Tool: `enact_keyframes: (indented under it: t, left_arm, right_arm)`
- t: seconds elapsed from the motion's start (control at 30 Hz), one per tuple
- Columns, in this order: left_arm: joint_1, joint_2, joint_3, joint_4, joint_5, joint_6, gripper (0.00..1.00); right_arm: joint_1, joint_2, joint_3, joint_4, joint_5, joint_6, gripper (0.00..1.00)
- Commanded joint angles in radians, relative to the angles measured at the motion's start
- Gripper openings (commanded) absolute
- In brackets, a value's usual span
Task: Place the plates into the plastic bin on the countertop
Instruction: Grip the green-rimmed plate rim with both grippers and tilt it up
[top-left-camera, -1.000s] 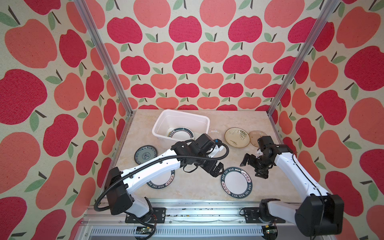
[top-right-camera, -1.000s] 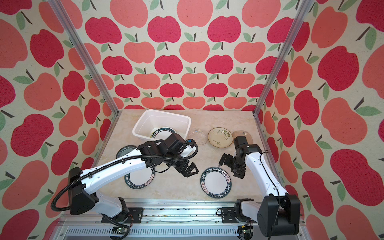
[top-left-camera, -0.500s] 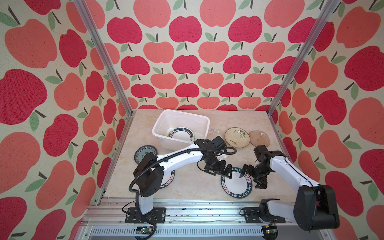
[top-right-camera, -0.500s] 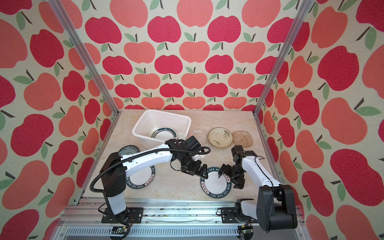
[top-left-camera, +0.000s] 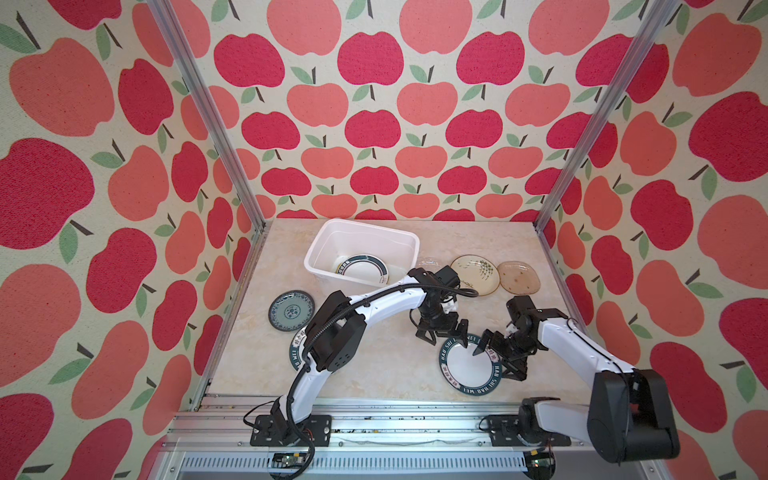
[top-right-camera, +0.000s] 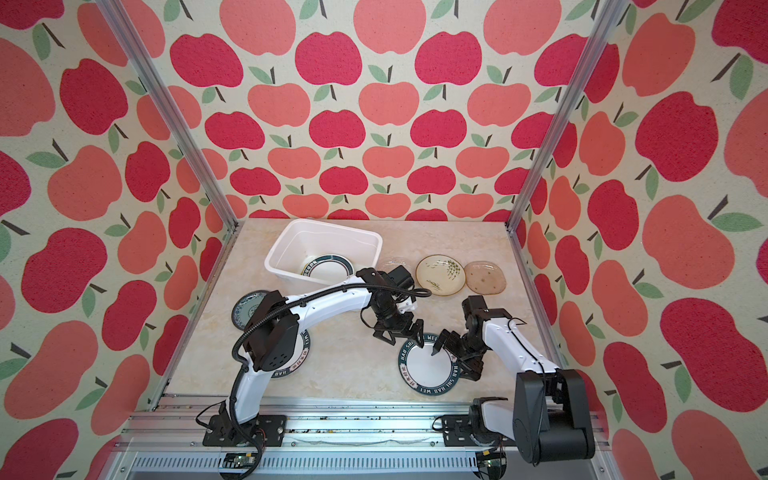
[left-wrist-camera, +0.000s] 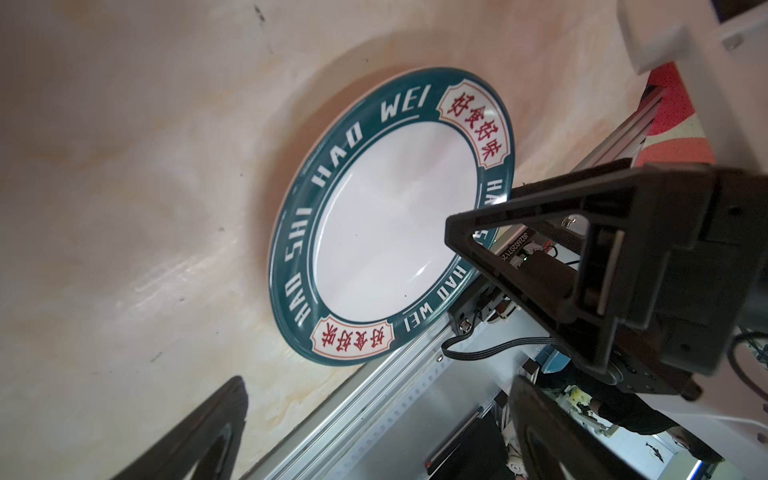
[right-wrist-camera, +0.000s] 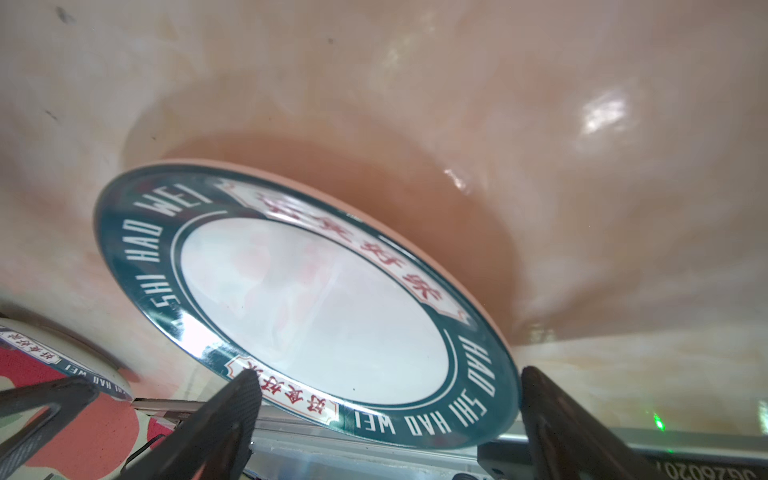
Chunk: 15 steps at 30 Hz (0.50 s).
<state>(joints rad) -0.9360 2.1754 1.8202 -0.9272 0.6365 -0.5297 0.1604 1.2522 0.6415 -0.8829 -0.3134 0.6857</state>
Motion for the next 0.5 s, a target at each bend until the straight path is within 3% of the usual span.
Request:
enact_keyframes:
  t: [0.0,0.3,0.47]
  left_arm:
    - [0.005,0.047,0.044,-0.038,0.014,0.008,1.0]
    - [0.005,0.111,0.078,-0.054,0.061,0.015,0.96]
    - [0.009,0.129,0.076,-0.045,0.094,0.013,0.87]
  right_arm:
    - [-0.007,0.001,-0.013,0.029,-0.042,0.021,0.99]
    - [-0.007,0.004,-0.032,0.065,-0.081,0.028,0.99]
    - [-0.008,0.007,-0.043,0.084,-0.1,0.035,0.98]
